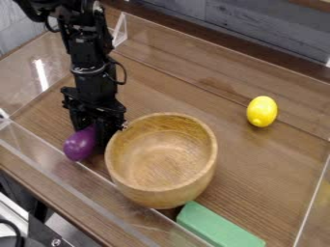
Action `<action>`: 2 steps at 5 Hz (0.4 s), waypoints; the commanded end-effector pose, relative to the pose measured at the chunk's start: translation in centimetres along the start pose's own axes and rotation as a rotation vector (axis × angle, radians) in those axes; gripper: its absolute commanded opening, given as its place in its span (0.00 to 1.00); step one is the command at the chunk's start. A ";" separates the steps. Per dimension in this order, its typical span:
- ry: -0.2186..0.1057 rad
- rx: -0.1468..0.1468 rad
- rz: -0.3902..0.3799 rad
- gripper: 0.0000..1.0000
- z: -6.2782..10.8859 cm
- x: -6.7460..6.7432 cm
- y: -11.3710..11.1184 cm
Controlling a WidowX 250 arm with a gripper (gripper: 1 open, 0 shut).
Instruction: Put the purple eggplant in the brown bowl
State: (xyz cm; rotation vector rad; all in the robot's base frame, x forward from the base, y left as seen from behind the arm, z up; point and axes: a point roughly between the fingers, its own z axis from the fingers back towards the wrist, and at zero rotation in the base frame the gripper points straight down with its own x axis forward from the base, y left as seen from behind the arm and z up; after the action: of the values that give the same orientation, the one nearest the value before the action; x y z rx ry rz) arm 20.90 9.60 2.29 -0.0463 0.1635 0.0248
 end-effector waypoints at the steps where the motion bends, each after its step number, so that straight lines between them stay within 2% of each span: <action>1: -0.064 0.019 0.015 0.00 2.0 0.8 0.0; 2: -0.068 0.010 0.023 0.00 2.5 0.8 -0.3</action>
State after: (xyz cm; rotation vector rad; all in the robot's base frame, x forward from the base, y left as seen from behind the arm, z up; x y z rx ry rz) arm 20.73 9.01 3.03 -0.0622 0.1701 0.0544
